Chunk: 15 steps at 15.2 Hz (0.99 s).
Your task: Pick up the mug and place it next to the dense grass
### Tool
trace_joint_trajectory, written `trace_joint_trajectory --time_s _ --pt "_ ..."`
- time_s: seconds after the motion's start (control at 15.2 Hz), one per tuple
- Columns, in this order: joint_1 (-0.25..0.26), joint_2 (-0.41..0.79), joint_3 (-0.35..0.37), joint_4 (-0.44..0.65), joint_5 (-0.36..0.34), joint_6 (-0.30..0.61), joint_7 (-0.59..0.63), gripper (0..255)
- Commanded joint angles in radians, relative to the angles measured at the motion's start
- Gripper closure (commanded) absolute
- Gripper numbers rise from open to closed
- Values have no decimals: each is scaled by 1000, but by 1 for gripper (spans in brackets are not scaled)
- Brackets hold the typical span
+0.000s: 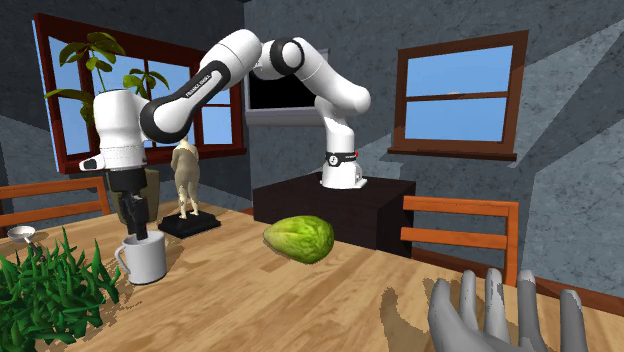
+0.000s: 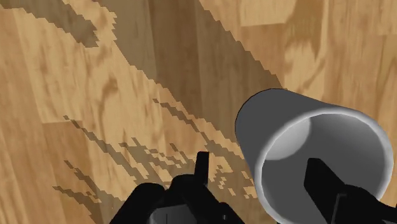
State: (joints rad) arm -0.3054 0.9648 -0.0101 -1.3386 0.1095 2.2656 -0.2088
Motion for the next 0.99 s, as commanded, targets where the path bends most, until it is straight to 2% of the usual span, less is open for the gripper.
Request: trace_joint_trajectory --time_s 0.0,0.2,0.46,0.92 --pt "0 0 0 0 0 0 0 0" --pt "0 0 0 0 0 0 0 0" --pt "-4 -86 -4 -18 -3 -69 1 0" --pt "-4 -86 -4 -18 -3 -69 1 0"
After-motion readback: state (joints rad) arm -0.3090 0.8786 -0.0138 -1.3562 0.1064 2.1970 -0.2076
